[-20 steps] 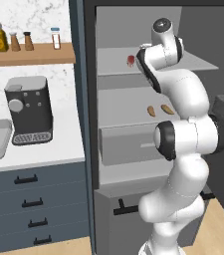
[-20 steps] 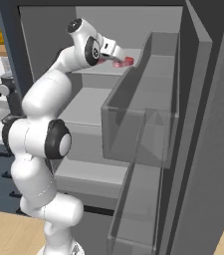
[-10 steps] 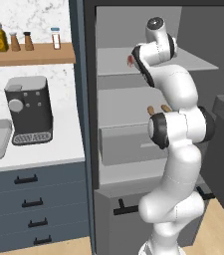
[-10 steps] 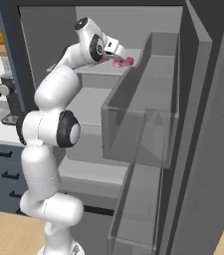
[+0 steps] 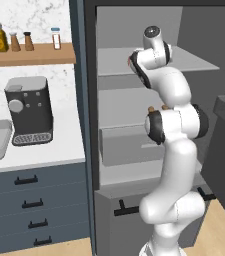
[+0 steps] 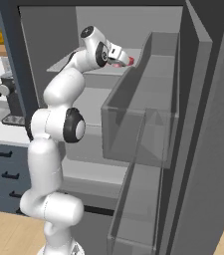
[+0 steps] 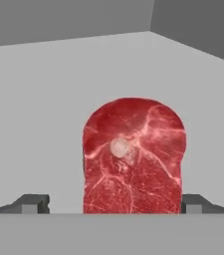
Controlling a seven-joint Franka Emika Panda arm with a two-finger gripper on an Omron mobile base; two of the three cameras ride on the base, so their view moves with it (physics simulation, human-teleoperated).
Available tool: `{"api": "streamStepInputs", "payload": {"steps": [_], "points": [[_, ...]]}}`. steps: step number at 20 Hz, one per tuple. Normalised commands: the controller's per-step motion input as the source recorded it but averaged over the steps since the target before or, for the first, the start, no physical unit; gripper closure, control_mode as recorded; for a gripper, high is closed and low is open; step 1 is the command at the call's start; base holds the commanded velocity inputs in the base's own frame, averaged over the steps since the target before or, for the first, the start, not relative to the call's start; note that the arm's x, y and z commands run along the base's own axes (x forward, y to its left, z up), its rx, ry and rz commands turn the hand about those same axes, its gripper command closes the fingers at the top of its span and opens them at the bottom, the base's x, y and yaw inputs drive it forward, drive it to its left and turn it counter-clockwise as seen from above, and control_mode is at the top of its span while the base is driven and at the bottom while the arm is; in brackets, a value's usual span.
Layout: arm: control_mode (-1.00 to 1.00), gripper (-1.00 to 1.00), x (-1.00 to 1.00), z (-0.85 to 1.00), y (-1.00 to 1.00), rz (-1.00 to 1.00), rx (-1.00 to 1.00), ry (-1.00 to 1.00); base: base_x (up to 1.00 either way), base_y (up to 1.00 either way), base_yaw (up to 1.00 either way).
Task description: Place one sweet potato and one steak in each tupperware on the nearby counter, to pack two identical lunches.
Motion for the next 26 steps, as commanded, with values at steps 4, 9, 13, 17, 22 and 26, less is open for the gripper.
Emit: {"api": "streamStepInputs", "payload": {"steps": [4,9,13,17,22,26], "points": [[-1.0,-1.0,0.4,0.0,-0.15,0.01,0.03,0.0,0.0,0.0,0.0],[-1.0,-1.0,0.1,-0.24,-0.31,0.0,0.01,0.02,0.0,0.0,0.0],[-1.0,-1.0,0.0,-0.19,-0.34,0.0,0.05,0.0,0.0,0.0,0.0],[-1.0,1.0,0.0,-0.24,-0.02,0.0,0.03,0.0,0.0,0.0,0.0],[-1.0,1.0,0.0,-0.16,0.0,0.01,0.02,-0.08,0.0,0.0,0.0],[-1.0,1.0,0.0,-0.18,0.0,0.09,0.0,-0.16,0.0,0.0,0.0]]}}
